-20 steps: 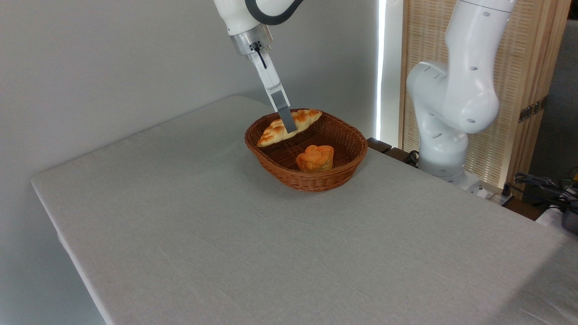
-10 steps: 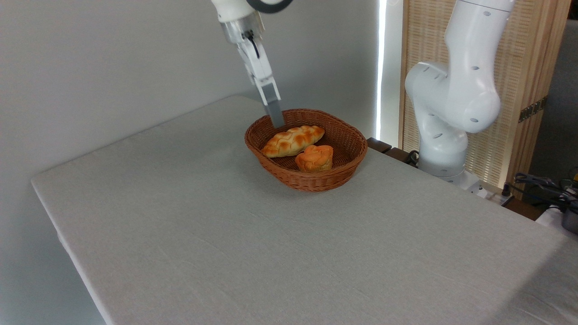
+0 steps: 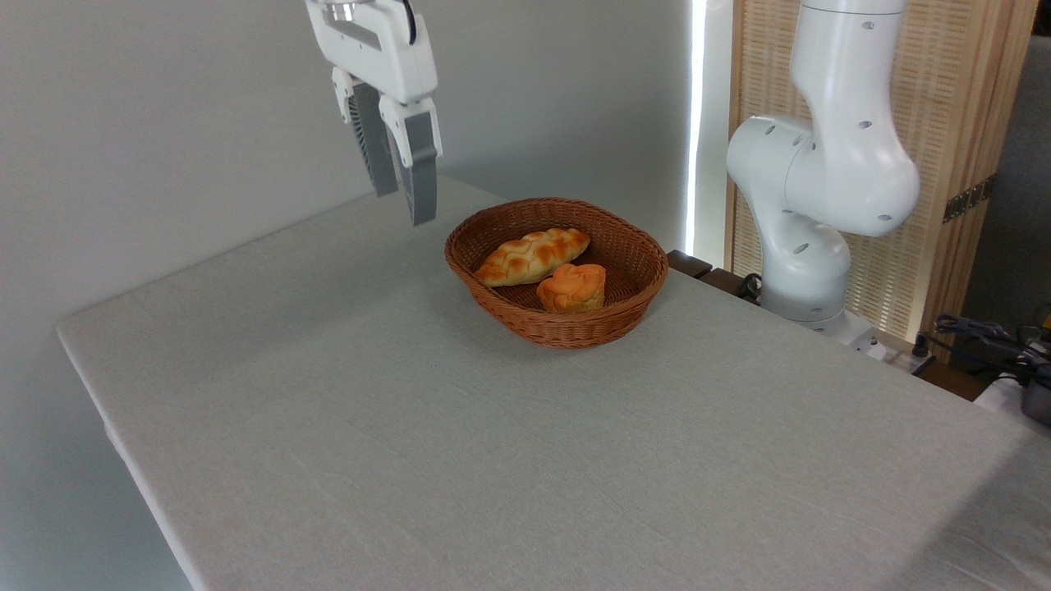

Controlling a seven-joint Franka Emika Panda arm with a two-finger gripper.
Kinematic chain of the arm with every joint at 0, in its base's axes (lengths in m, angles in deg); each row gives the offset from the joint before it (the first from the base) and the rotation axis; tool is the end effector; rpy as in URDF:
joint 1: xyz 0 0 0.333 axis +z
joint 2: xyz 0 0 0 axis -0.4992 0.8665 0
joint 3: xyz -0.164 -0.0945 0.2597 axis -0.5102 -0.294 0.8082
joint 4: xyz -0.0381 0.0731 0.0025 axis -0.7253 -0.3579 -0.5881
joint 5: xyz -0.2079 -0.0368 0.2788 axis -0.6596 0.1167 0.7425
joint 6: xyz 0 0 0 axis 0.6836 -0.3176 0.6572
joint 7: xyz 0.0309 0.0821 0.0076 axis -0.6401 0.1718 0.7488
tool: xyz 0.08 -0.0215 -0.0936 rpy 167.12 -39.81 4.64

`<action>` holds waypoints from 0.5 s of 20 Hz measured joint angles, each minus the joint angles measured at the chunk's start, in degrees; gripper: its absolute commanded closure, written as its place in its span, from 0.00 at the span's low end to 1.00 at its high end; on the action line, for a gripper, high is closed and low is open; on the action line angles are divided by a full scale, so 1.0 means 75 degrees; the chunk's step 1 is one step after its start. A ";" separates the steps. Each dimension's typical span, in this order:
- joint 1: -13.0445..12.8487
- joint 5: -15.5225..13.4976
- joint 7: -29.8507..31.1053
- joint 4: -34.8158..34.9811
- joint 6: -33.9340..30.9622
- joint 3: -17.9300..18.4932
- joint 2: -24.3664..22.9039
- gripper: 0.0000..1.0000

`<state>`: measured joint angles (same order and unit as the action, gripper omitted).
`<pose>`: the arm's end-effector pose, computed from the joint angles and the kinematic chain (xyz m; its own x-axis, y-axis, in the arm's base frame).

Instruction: Put bread into the basket

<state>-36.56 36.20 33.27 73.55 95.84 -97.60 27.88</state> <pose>0.4439 -0.1522 0.6164 0.6249 -0.7796 0.0412 -0.7806 -0.6249 0.0155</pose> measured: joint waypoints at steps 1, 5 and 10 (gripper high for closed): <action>0.0009 0.0000 -0.0146 -0.0132 -0.0001 0.0201 0.0114 0.00; 0.0006 0.0006 -0.0263 -0.0710 -0.0165 0.0894 0.0479 0.00; -0.0020 0.0006 -0.0465 -0.0870 -0.0226 0.1306 0.0644 0.00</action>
<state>-36.72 36.24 29.79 67.02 94.14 -87.80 32.71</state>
